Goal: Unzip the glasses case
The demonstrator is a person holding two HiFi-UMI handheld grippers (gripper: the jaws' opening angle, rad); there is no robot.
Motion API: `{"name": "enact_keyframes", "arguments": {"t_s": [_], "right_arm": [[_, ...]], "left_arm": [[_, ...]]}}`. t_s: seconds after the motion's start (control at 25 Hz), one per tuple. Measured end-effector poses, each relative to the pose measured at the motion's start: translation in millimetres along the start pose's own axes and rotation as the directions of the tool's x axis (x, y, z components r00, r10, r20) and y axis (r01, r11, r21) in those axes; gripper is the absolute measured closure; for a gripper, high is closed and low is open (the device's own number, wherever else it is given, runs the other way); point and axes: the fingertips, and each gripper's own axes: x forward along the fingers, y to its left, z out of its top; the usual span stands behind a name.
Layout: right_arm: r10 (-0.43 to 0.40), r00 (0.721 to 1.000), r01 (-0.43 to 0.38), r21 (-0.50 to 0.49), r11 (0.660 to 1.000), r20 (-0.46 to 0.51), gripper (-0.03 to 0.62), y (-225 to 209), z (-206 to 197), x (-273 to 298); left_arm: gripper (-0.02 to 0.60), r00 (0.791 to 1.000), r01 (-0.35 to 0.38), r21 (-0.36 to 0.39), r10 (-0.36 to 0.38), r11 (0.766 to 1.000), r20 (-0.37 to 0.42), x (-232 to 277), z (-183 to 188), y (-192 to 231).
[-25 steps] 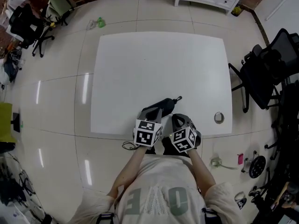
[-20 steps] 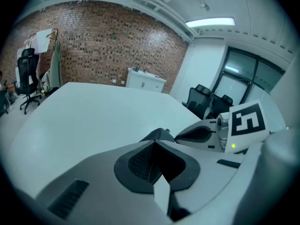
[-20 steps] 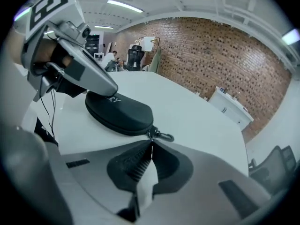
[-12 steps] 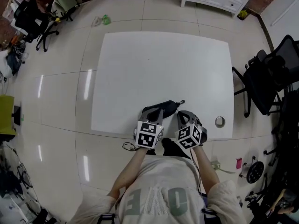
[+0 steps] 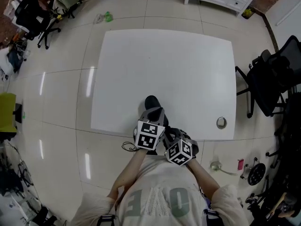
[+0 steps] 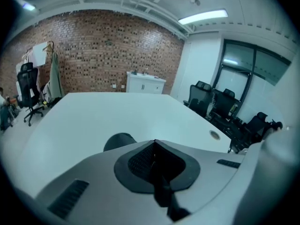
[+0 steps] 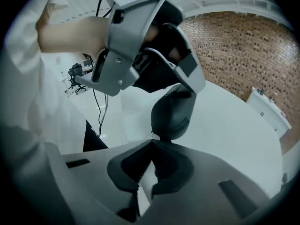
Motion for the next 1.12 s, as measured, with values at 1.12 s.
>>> {"name": "enact_keyframes", "arguments": {"t_s": [1.12], "right_arm": [[-0.238,0.970,0.240,-0.080,0.967,0.042,0.594,-137.8,15.9,1.6]], "left_arm": [[0.577,0.995,0.066,-0.103,-0.058,0.992,0.075,23.1,4.3,-6.4]]}}
